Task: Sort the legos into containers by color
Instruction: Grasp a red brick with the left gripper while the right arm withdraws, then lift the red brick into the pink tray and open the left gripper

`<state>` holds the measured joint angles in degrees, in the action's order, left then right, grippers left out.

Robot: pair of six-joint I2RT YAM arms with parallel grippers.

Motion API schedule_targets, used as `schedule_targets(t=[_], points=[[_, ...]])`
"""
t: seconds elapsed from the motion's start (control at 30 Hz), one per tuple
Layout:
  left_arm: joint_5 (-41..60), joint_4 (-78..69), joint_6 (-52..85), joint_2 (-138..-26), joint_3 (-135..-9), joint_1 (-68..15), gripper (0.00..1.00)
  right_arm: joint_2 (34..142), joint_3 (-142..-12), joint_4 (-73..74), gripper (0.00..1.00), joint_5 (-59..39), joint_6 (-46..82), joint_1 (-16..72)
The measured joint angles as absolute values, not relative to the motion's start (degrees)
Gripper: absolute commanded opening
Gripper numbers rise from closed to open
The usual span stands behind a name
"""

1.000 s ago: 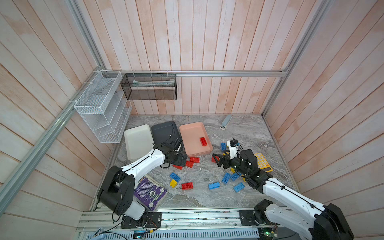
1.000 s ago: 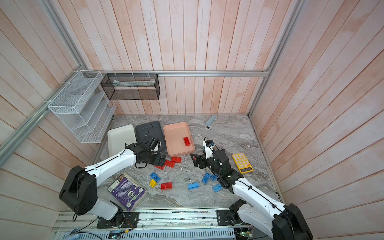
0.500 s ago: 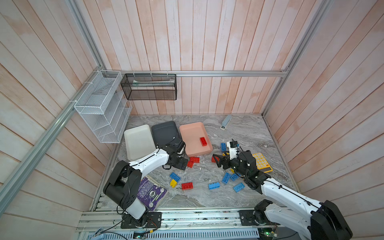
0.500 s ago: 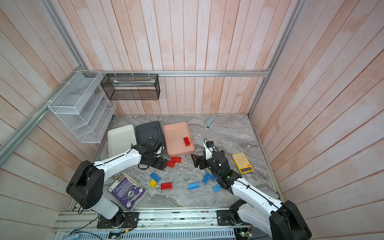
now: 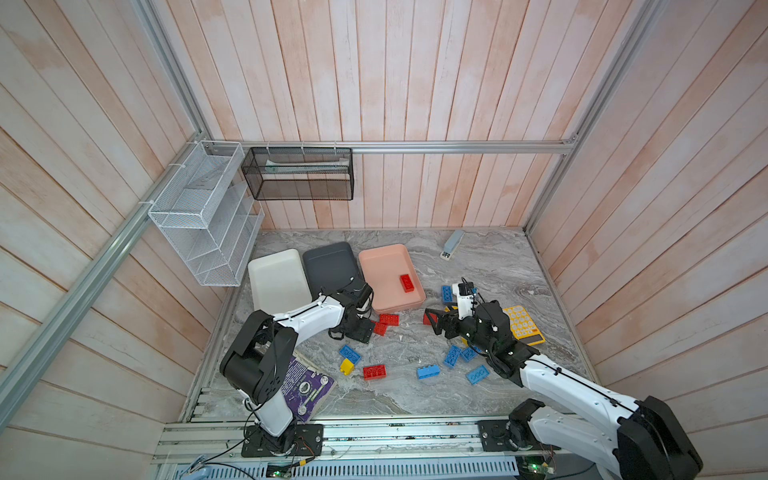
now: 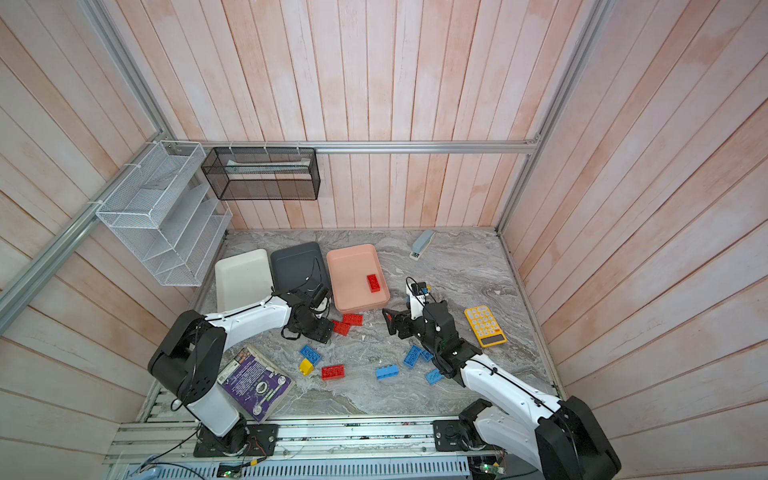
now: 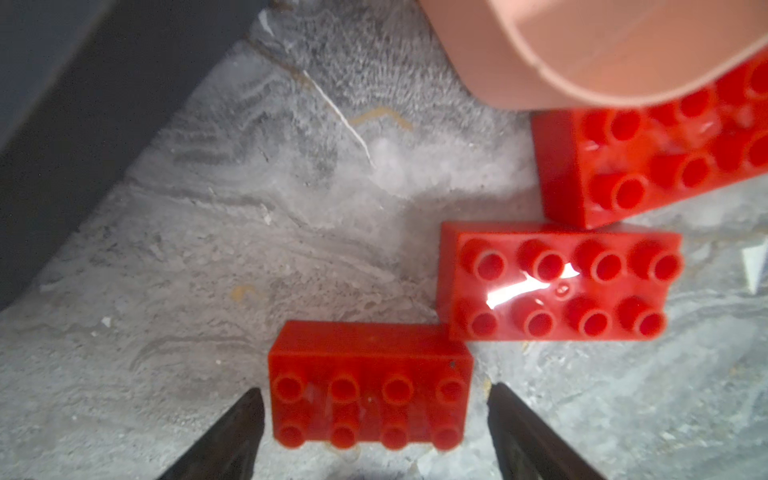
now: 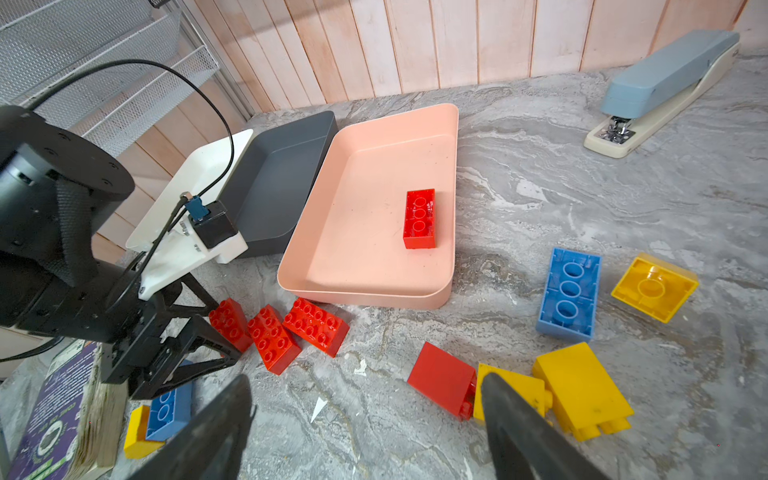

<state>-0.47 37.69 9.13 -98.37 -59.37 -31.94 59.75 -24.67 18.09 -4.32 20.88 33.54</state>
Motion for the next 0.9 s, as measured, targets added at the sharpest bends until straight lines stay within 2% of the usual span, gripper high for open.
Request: schedule_targets(t=[0.17, 0.27, 0.63, 0.9], points=[[-0.7, 37.5, 8.6, -99.1, -59.7, -31.9, 0.67, 59.8, -24.7, 18.1, 0.86, -4.3, 21.0, 33.5], [-0.8, 37.5, 8.5, -99.1, -60.1, -31.9, 0.63, 59.8, -24.7, 18.0, 0.86, -4.3, 21.0, 33.5], [-1.3, 40.2, 9.2, -97.6, -62.2, -32.0, 0.62, 59.8, -24.7, 18.0, 0.86, -4.1, 21.1, 33.5], [-1.1, 45.6, 10.5, -92.2, -70.5, -32.2, 0.62, 58.5, -24.7, 17.5, 0.86, -4.1, 21.1, 33.5]])
